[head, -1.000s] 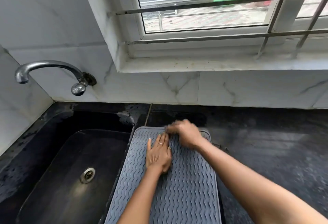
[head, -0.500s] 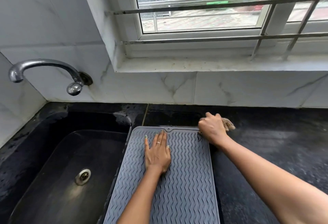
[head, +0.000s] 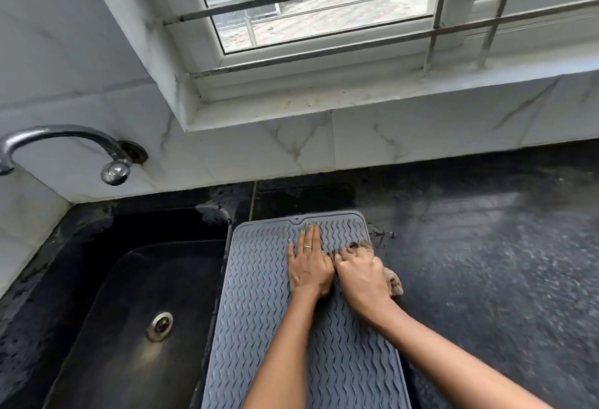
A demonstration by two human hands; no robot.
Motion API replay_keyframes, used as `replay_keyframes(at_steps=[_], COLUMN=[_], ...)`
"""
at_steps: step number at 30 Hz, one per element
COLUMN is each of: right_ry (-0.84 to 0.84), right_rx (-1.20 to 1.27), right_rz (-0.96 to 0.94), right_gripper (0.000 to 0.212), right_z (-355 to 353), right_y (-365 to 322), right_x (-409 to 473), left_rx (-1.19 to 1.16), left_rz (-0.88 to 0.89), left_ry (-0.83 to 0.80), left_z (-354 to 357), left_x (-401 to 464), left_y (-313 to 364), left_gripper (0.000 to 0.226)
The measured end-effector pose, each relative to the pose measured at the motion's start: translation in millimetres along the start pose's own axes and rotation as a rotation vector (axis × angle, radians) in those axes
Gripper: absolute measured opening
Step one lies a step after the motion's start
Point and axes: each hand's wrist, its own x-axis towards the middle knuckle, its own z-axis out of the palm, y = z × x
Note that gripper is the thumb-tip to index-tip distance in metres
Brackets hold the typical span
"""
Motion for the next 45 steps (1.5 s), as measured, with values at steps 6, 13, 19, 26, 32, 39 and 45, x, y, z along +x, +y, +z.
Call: replay_keyframes(at_steps=[6,13,19,26,32,39,45], right_ry=[0.026,-0.209,0.144,0.205,0.295,-0.007,0.424], right_rx=[0.122,0.159,0.17,0.194,0.4,0.111,0.254], right_rz=[0.041,0.017,-0.006,-0.001,0.126,0.051,0.037], right_gripper=[0.021,0.056,0.034,0.008,0.026,0.052,0.018], right_z=[-28,1,23,21,-11,17,39], right_y=[8,18,10,4,27,23,8], right_x=[34,78,35,-38,17,44,-23], left_rx=[-0.013,0.0,0.026,0.015,-0.014,-0.012,-0.016], left_rz=[0.092,0.102,0.095,0.103,0.114,0.108,0.105], left_ry=[0.016,0.064,0.089,0.089,0.108,0.135,0.118], left_z=[-12,10,17,15,16,19,18], left_x=[-11,-38,-34,-36,-38,-37,-38], left_y=[-5,-8,-11,-10,-9,-12,-13], left_gripper=[0.057,0.054,0.053,0.053,0.054,0.053,0.052])
